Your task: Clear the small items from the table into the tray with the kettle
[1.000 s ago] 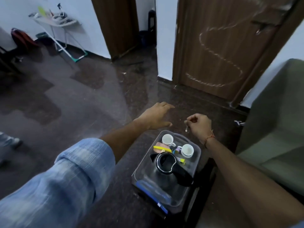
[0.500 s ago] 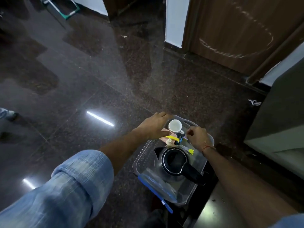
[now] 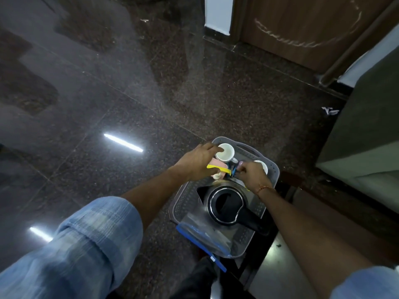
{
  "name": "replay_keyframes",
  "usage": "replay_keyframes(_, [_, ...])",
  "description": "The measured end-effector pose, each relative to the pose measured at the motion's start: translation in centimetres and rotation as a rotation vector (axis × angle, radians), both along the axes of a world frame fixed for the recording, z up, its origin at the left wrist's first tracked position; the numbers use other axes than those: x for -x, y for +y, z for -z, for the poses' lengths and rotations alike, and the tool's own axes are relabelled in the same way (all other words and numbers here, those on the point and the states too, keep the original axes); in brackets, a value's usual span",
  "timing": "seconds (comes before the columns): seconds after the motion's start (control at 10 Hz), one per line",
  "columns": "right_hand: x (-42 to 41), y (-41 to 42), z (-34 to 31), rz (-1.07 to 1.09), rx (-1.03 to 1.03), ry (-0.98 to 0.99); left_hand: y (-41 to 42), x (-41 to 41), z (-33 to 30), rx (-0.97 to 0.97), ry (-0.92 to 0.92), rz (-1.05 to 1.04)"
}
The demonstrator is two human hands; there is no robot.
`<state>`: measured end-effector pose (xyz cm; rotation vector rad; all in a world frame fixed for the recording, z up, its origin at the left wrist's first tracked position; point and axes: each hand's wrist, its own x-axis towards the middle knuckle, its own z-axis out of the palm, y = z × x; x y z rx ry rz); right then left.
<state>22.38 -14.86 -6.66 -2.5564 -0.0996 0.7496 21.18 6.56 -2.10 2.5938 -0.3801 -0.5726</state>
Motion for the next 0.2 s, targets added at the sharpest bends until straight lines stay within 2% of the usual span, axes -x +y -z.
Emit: replay_keyframes(0.2, [1.4,-2.7,-2.4,0.13,-0.026,-0.038,-3.1,-0.5,-2.4,0.008,-0.052,0.071])
